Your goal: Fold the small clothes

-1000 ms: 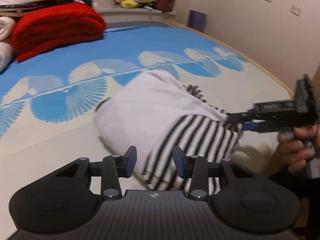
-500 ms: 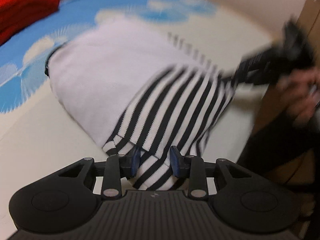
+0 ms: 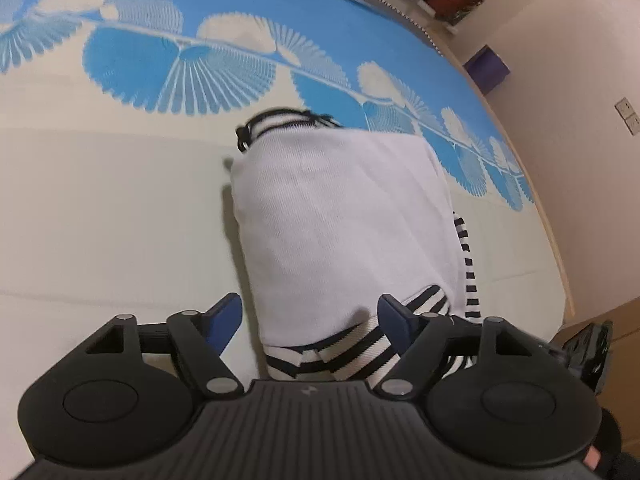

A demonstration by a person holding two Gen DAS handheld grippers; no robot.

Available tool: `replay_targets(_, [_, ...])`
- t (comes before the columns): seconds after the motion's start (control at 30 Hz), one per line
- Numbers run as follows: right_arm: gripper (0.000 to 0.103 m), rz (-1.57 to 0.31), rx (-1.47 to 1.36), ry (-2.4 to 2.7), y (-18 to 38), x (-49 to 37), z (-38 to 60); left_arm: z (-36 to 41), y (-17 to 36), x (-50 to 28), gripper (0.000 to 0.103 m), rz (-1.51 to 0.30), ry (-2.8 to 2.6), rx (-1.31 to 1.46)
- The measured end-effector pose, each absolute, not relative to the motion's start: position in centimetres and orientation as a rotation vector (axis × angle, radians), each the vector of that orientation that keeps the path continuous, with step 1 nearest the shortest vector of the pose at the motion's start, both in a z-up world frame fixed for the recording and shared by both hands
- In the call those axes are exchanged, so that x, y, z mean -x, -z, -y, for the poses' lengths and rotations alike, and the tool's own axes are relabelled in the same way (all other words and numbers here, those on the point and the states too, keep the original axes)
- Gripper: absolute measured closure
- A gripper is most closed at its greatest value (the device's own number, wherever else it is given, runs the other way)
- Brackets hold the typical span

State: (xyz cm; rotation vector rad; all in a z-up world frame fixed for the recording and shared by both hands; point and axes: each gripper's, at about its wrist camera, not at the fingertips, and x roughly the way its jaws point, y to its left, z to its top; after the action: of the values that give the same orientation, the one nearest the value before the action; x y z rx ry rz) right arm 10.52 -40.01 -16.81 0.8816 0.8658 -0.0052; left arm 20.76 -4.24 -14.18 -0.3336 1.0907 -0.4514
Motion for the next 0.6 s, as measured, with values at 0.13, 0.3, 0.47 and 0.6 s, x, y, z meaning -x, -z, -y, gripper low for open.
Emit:
replay_targets(0.13, [0.077,-0.861,-0.849,-0.007,16.5,-10.3,39.6,4.9,15.0,-21.4,0.02,-1.12,0.466,0.351])
replay_targets(0.3, [0.084,-0.888,-1.093,-0.047,17.0,-9.4,40.1,5.4,15.6,-21.7,0.021,-1.129,0.454,0.336])
replay_targets(0.47, [0.079,-0.959,-1.038,-0.02,16.0,-8.9,38.9,5.6,15.4,-21.7,0.036,-1.145,0.486,0.259])
replay_targets(0.6, [0.063,-1.043,-0.95,0.092,14.4,-9.2,39.0,6.0,14.8,-21.2,0.035,-1.124,0.473,0.183])
